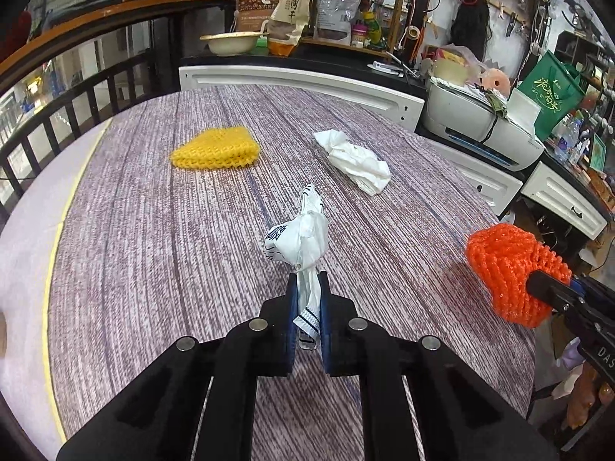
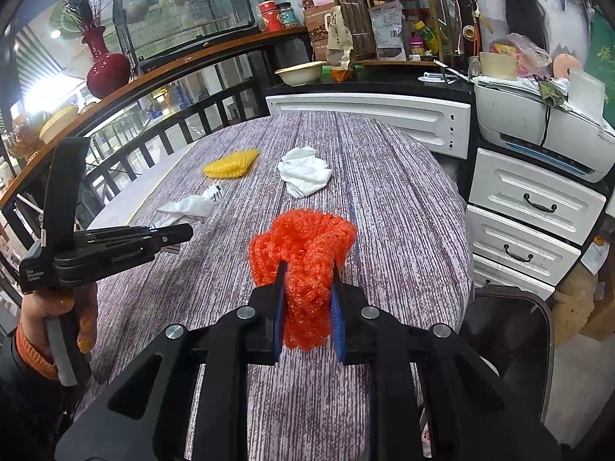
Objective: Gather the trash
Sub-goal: 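Carry net and wrapper to the black bin and open the right tool to drop the net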
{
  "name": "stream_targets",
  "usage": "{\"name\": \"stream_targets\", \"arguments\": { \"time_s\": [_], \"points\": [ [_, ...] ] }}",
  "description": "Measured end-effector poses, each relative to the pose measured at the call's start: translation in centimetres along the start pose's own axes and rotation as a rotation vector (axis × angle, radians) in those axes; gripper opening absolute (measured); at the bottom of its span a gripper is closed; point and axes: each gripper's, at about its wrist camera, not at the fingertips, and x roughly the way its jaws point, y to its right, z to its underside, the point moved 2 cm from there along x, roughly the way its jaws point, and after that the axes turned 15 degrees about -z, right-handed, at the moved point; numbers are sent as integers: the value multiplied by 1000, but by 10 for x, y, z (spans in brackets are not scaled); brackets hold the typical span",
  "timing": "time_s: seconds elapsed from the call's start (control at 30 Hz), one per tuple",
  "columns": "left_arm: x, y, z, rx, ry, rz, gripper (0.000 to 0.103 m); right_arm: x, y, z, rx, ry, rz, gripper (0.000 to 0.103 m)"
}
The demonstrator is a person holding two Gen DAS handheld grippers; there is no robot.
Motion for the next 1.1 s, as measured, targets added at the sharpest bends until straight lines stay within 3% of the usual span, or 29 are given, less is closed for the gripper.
{"name": "stream_targets", "arguments": {
  "time_s": [0.63,1.1],
  "points": [
    [-61,34,32,33,92,68,10,-55,3,28,38,65,11,20],
    [-88,83,41,99,125,157,10,-100,46,52,132,121,99,20]
  ]
}}
